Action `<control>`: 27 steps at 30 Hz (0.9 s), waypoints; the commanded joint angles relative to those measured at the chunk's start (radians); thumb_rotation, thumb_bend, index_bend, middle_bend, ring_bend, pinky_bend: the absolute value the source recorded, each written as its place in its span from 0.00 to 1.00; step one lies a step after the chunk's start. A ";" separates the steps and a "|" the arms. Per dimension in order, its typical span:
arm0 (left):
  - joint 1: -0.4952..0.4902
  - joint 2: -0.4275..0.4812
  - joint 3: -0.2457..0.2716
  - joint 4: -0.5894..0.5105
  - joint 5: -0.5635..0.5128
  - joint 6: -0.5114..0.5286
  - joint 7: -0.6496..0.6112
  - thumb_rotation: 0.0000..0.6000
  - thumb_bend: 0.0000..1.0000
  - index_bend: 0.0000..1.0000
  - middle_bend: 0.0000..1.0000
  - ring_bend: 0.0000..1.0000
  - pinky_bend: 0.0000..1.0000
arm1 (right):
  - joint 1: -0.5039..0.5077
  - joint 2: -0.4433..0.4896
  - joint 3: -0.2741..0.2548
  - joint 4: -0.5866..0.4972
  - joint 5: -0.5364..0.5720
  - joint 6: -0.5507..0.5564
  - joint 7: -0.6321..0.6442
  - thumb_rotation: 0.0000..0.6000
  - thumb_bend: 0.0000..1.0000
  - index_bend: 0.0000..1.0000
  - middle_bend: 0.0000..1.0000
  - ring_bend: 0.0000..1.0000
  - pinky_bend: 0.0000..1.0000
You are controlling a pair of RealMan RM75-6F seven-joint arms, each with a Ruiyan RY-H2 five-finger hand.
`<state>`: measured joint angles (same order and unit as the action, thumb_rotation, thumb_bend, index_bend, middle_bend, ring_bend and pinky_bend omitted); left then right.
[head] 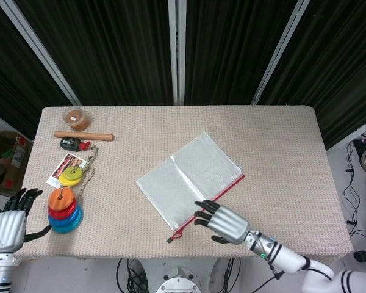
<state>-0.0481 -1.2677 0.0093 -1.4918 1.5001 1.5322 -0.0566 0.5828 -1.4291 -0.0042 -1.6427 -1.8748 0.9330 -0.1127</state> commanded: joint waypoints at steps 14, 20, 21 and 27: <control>0.004 -0.038 -0.007 0.085 -0.022 -0.045 -0.100 1.00 0.05 0.18 0.15 0.07 0.16 | 0.128 -0.341 0.017 0.253 0.074 -0.067 -0.125 1.00 0.21 0.44 0.24 0.06 0.11; 0.004 -0.040 -0.007 0.091 -0.015 -0.050 -0.125 1.00 0.05 0.18 0.15 0.07 0.16 | 0.132 -0.370 -0.005 0.298 0.082 -0.039 -0.099 1.00 0.23 0.47 0.25 0.06 0.11; 0.004 -0.041 -0.007 0.092 -0.015 -0.052 -0.129 1.00 0.05 0.18 0.15 0.07 0.16 | 0.132 -0.373 -0.009 0.303 0.082 -0.034 -0.094 1.00 0.23 0.47 0.25 0.06 0.11; 0.004 -0.041 -0.007 0.097 -0.012 -0.057 -0.139 1.00 0.05 0.18 0.15 0.07 0.16 | 0.138 -0.391 -0.025 0.338 0.090 -0.016 -0.072 1.00 0.29 0.49 0.26 0.06 0.11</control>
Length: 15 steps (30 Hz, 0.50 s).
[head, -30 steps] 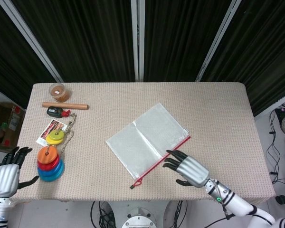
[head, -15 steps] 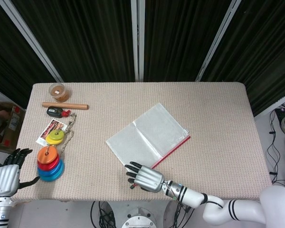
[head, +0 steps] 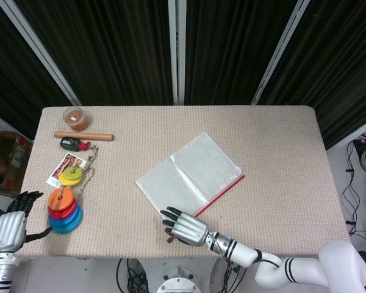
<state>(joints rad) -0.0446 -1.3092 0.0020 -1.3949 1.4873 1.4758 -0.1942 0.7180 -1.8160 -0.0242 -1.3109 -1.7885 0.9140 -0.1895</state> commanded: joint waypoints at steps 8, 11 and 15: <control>0.005 0.004 0.001 -0.001 0.005 0.000 -0.015 1.00 0.05 0.18 0.15 0.07 0.16 | 0.010 -0.010 -0.019 0.017 0.015 0.014 0.009 1.00 0.33 0.50 0.26 0.06 0.11; 0.005 0.004 0.001 -0.001 0.006 -0.001 -0.017 1.00 0.05 0.18 0.15 0.07 0.16 | 0.014 -0.017 -0.020 0.028 0.020 0.016 0.013 1.00 0.37 0.53 0.27 0.06 0.11; 0.005 0.004 0.001 0.000 0.007 -0.001 -0.022 1.00 0.05 0.18 0.15 0.07 0.16 | 0.016 -0.030 -0.024 0.047 0.021 0.027 0.020 1.00 0.43 0.60 0.29 0.06 0.11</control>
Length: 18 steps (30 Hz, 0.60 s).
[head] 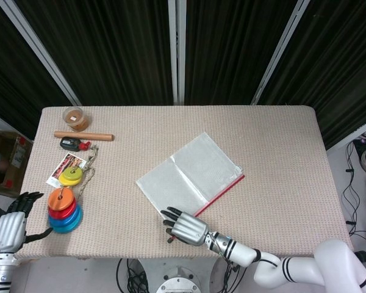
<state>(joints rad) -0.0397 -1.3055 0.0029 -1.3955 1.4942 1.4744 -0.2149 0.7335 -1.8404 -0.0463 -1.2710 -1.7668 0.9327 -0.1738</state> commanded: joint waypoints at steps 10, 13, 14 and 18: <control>-0.017 -0.013 -0.010 0.001 0.027 0.004 -0.042 1.00 0.05 0.18 0.15 0.07 0.16 | -0.006 0.002 0.004 -0.002 -0.030 0.124 0.058 1.00 0.49 0.77 0.32 0.07 0.11; -0.042 -0.025 -0.013 -0.003 0.059 -0.006 -0.120 1.00 0.05 0.18 0.15 0.07 0.16 | -0.005 0.012 0.022 -0.019 -0.049 0.179 0.063 1.00 0.49 0.78 0.29 0.07 0.11; -0.056 -0.029 -0.015 -0.004 0.073 -0.012 -0.150 1.00 0.05 0.18 0.15 0.07 0.16 | -0.003 0.017 0.032 -0.027 -0.058 0.203 0.062 1.00 0.50 0.78 0.29 0.07 0.11; -0.110 -0.058 -0.028 -0.001 0.116 -0.033 -0.221 1.00 0.05 0.19 0.15 0.07 0.16 | 0.009 0.035 0.079 -0.056 -0.073 0.260 0.050 1.00 0.50 0.80 0.27 0.07 0.11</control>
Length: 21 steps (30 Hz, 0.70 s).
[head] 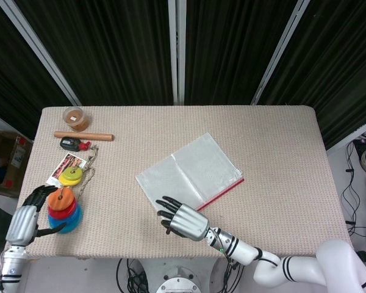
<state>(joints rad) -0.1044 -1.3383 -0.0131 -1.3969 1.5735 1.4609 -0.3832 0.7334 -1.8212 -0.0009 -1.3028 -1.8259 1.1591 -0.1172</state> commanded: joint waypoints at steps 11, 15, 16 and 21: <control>-0.240 -0.132 -0.107 -0.008 0.101 -0.087 -0.144 1.00 0.05 0.19 0.15 0.07 0.16 | 0.075 0.074 0.184 -0.143 0.053 0.017 -0.086 1.00 0.49 0.82 0.23 0.03 0.06; -0.301 -0.168 -0.144 0.023 0.081 -0.123 -0.152 1.00 0.05 0.20 0.15 0.07 0.16 | 0.098 0.086 0.221 -0.164 0.089 -0.006 -0.095 1.00 0.49 0.82 0.22 0.01 0.02; -0.313 -0.173 -0.148 0.031 0.078 -0.131 -0.151 1.00 0.06 0.20 0.15 0.07 0.16 | 0.101 0.088 0.227 -0.167 0.095 -0.007 -0.096 1.00 0.49 0.82 0.22 0.01 0.01; -0.363 -0.197 -0.145 0.061 0.079 -0.161 -0.197 1.00 0.09 0.26 0.15 0.07 0.16 | 0.114 0.091 0.240 -0.166 0.119 -0.011 -0.101 1.00 0.49 0.82 0.21 0.01 0.00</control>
<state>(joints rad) -0.4518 -1.5266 -0.1600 -1.3455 1.6505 1.3104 -0.5622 0.8458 -1.7301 0.2383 -1.4703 -1.7086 1.1488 -0.2182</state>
